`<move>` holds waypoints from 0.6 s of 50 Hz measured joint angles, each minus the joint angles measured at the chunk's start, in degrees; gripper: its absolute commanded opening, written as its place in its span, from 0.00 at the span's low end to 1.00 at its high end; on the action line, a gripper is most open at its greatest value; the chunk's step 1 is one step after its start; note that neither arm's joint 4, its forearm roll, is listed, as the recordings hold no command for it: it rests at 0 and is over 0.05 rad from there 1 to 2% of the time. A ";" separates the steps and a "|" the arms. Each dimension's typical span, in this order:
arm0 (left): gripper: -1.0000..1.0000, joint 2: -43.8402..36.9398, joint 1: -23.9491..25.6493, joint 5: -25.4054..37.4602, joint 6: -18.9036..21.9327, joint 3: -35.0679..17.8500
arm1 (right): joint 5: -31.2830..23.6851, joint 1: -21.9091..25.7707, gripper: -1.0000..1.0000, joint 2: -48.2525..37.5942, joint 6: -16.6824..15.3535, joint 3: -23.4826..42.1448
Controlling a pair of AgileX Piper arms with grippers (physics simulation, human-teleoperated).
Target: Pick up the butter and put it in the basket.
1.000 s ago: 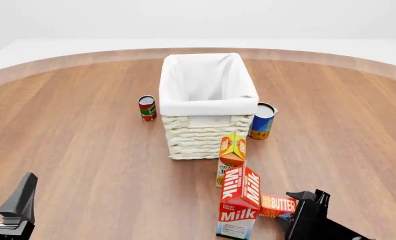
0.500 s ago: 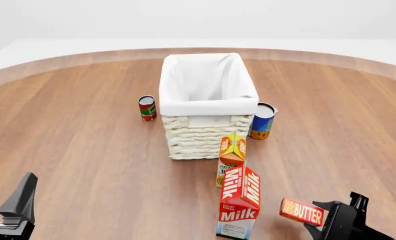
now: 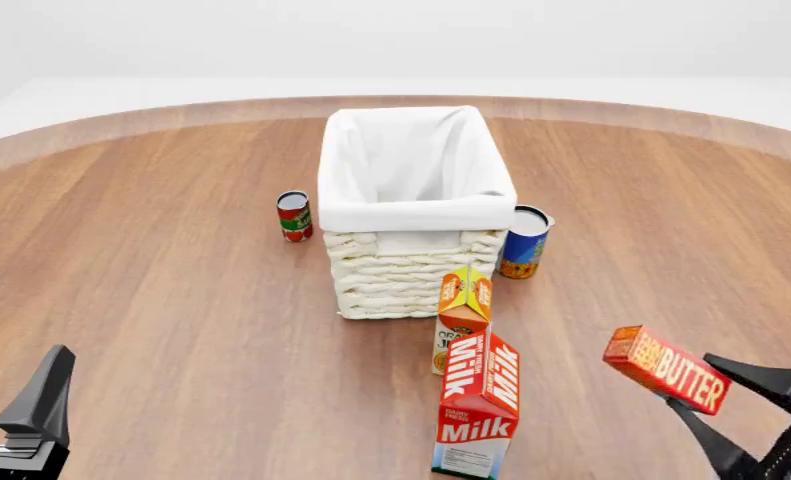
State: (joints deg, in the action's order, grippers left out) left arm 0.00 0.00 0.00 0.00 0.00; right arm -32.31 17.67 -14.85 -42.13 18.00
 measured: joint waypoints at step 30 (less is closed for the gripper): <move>1.00 0.00 0.00 0.00 0.00 0.00 | 7.52 5.74 0.00 0.87 29.29 14.39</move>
State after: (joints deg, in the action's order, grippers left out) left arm 0.00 0.00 0.00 0.00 0.00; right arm -24.80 23.41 -13.99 -12.84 32.38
